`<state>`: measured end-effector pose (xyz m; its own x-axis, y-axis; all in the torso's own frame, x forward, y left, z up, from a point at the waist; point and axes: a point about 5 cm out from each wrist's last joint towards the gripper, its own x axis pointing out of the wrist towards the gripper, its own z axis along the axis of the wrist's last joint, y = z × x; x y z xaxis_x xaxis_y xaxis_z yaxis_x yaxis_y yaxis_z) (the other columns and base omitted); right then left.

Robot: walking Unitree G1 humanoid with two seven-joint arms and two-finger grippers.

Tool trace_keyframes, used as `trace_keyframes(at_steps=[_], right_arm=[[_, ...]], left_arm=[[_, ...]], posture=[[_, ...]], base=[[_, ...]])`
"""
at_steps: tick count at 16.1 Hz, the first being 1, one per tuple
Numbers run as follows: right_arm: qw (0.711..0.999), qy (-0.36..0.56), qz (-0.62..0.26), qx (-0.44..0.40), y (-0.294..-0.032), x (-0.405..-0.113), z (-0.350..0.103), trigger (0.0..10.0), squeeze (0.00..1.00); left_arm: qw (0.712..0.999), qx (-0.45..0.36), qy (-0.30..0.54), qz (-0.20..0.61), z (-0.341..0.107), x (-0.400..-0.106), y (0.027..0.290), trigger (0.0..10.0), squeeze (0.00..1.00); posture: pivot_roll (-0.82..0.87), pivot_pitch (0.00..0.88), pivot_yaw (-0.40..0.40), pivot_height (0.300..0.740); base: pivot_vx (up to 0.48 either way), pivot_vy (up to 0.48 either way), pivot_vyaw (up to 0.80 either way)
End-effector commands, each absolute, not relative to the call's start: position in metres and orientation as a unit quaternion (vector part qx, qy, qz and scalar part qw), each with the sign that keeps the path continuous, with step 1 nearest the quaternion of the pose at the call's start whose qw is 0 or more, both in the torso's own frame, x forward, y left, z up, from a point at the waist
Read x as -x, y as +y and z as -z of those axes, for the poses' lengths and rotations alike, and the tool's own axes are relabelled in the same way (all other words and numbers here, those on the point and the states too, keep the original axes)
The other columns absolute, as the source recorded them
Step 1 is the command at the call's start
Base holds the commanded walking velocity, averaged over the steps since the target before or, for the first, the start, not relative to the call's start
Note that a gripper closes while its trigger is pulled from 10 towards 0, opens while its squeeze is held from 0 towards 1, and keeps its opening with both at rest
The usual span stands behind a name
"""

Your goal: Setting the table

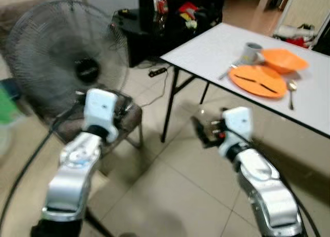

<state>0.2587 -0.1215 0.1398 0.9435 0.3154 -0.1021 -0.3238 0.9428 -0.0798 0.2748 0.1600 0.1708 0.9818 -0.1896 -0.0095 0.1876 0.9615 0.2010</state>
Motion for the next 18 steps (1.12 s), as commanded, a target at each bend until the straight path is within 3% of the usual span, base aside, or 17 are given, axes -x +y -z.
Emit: trace_keyframes(at_steps=[1,16,18], right_arm=[[0.985,0.035,-0.157,0.056,-0.1273,-0.2605,-0.1434,10.0,0.00],[0.981,0.027,-0.182,0.053,-0.1220,-0.2676,-0.1443,10.0,0.00],[0.983,0.029,-0.176,0.044,-0.1226,-0.2696,-0.1423,10.0,0.00]], left_arm=[[0.990,-0.102,-0.014,0.100,-0.1731,-0.2750,0.1552,10.0,0.00],[0.990,-0.109,-0.020,0.086,-0.1759,-0.2775,0.1596,10.0,0.00],[0.990,-0.115,-0.021,0.085,-0.1764,-0.2786,0.1597,10.0,0.00]], posture=[[0.13,0.000,-0.028,0.740],[0.16,0.000,-0.046,0.740],[0.17,0.000,-0.050,0.740]], base=[[0.000,-0.285,0.80],[0.000,-0.476,0.80],[0.000,0.000,0.80]])
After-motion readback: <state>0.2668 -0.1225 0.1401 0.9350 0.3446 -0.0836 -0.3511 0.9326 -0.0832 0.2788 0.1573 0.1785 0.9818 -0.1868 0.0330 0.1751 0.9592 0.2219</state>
